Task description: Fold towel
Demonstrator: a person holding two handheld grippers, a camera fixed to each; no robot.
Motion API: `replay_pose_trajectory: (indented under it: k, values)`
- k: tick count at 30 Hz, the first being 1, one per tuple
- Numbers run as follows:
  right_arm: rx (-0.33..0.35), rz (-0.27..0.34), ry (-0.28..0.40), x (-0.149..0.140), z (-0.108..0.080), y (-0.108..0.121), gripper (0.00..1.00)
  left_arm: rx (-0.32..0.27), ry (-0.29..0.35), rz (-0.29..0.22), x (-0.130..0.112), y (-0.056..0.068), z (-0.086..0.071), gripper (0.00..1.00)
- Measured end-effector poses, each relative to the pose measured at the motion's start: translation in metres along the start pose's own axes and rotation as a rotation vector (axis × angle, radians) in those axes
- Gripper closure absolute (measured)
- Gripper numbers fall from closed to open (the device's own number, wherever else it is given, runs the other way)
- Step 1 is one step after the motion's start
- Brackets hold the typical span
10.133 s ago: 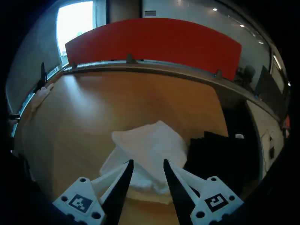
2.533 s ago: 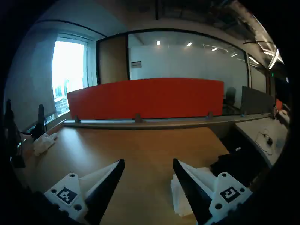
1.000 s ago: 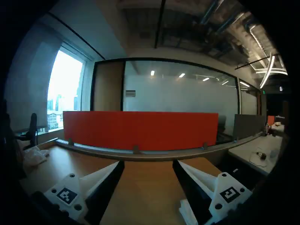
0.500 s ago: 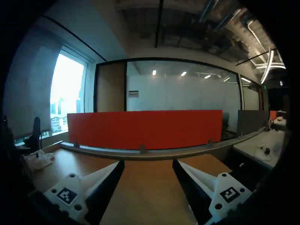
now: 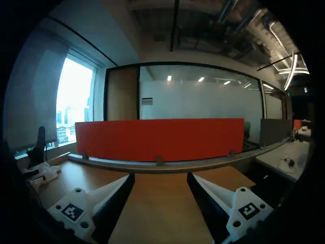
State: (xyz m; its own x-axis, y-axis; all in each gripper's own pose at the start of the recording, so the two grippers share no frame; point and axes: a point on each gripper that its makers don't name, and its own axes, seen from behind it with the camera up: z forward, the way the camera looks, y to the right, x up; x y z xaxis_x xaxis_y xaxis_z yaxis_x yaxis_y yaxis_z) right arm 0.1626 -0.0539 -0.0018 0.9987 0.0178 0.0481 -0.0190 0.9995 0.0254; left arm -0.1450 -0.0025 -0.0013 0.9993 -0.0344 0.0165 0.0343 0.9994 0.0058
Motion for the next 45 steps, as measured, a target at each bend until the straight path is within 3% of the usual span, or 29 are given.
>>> replay_pose_trajectory:
  k: [20,36,45]
  values:
    - [0.000,-0.020,-0.015,-0.026,0.008,-0.001,0.01,0.010,0.030,-0.014,-0.041,-0.004,0.005,0.03]
    - [0.005,-0.017,-0.038,-0.035,0.007,-0.001,0.01,-0.004,0.031,0.008,-0.047,0.002,0.003,0.03]
    - [-0.002,-0.033,-0.018,-0.034,0.007,0.004,0.01,-0.003,0.031,0.009,-0.047,0.002,0.003,0.03]
